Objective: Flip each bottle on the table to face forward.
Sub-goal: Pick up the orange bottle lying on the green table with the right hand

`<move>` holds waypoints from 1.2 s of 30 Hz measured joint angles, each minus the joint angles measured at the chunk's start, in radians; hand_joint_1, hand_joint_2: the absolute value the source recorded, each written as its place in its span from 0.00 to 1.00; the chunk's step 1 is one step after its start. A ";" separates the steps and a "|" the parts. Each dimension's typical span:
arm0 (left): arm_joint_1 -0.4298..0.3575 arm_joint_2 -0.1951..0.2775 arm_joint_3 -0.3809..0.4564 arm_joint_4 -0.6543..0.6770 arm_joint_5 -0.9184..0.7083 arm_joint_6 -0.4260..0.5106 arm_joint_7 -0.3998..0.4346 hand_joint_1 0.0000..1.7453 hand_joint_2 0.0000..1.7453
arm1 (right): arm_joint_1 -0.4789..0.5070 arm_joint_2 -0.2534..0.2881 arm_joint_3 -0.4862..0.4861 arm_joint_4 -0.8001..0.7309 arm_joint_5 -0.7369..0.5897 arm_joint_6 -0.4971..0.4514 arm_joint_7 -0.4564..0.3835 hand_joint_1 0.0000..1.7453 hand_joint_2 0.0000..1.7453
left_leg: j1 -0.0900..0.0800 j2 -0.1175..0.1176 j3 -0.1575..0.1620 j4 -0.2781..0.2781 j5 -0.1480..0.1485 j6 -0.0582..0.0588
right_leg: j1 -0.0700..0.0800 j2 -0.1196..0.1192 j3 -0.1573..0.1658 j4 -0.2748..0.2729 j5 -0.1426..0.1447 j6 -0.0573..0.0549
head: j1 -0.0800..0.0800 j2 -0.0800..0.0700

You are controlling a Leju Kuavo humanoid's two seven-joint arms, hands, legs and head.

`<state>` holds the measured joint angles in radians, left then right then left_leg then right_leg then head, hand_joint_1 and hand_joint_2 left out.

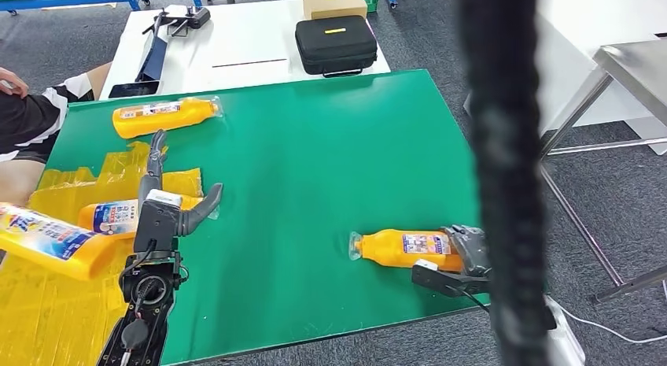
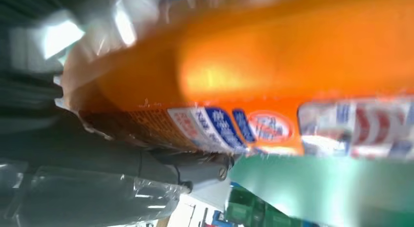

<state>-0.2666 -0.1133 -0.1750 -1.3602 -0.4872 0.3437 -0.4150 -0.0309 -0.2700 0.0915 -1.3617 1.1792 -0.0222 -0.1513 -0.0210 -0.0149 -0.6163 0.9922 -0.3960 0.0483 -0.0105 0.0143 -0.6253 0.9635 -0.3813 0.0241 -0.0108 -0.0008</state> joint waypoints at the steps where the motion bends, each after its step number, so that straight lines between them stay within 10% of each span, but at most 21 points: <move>1: 0.001 0.000 -0.001 -0.004 0.002 -0.005 -0.001 0.00 1.00 | -0.002 0.015 0.000 0.001 -0.014 -0.026 -0.006 1.00 1.00 | 0.000 0.000 0.000 0.000 0.000 0.000 | 0.000 0.000 0.000 0.000 0.000 0.000 | 0.000 0.000; 23: 0.005 0.000 -0.044 -0.064 0.054 -0.120 -0.005 0.00 1.00 | -0.094 0.175 -0.029 0.022 -0.201 -0.187 -0.099 1.00 1.00 | 0.000 -0.003 -0.004 0.000 0.001 0.000 | 0.000 -0.001 -0.003 0.000 0.000 0.000 | 0.000 0.000; 36: -0.013 0.017 -0.161 -0.106 0.288 -0.383 0.010 0.00 1.00 | -0.243 0.314 0.038 0.153 -0.711 -0.329 -0.329 1.00 1.00 | 0.000 -0.002 -0.005 0.000 0.002 0.000 | 0.000 -0.001 -0.004 0.001 0.000 0.000 | 0.000 0.000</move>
<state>-0.2799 -0.0960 -0.3362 -1.4665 -0.1996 -0.0388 -0.4048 -0.2740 0.0444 0.1296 -1.2087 0.4680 -0.3513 -0.4802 -0.0208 -0.0168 -0.6208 0.9922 -0.3945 0.0486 -0.0106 0.0134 -0.6289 0.9641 -0.3817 0.0242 -0.0108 -0.0008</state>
